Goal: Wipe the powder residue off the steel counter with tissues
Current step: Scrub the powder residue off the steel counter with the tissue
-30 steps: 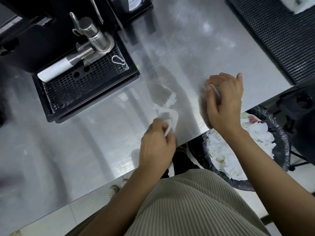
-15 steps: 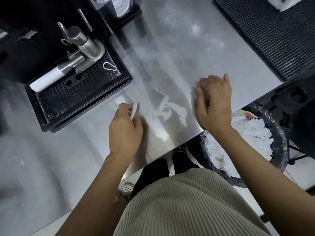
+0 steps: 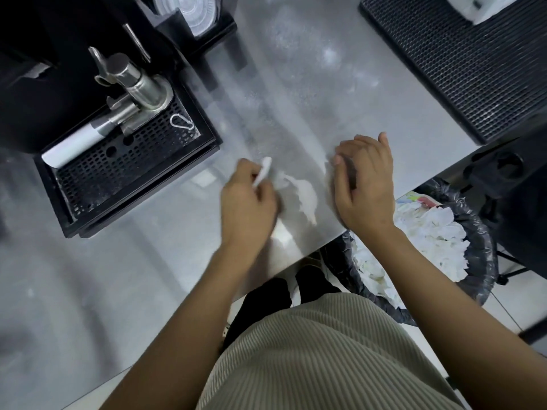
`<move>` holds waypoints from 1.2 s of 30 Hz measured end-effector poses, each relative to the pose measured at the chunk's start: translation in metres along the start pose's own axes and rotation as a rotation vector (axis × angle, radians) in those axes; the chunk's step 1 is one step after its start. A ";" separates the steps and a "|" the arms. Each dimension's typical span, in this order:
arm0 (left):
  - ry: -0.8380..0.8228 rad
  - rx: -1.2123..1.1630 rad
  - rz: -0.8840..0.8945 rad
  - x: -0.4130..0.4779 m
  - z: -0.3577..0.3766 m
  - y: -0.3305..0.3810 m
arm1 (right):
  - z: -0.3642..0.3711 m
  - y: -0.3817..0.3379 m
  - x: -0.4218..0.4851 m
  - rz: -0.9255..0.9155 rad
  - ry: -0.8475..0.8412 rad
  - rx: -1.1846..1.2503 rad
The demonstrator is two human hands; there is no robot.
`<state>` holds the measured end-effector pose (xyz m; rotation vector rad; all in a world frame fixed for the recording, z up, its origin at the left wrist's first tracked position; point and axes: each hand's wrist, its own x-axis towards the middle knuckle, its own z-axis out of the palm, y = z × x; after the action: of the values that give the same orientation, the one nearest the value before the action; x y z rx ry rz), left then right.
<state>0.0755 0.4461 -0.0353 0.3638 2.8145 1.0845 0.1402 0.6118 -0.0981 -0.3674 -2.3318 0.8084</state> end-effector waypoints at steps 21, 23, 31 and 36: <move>-0.026 0.150 -0.065 0.049 -0.016 -0.024 | -0.001 -0.001 0.000 -0.005 -0.002 -0.017; -0.046 0.158 -0.048 0.050 -0.010 -0.023 | -0.001 -0.001 0.000 -0.010 -0.004 -0.016; -0.402 -0.063 0.137 0.024 0.008 0.013 | -0.001 0.000 0.001 -0.018 -0.011 -0.035; -0.121 0.136 0.046 0.029 -0.035 -0.020 | 0.000 -0.001 0.001 -0.017 0.004 -0.044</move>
<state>0.0372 0.4166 -0.0229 0.4919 2.7916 0.8505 0.1395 0.6111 -0.0968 -0.3675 -2.3492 0.7494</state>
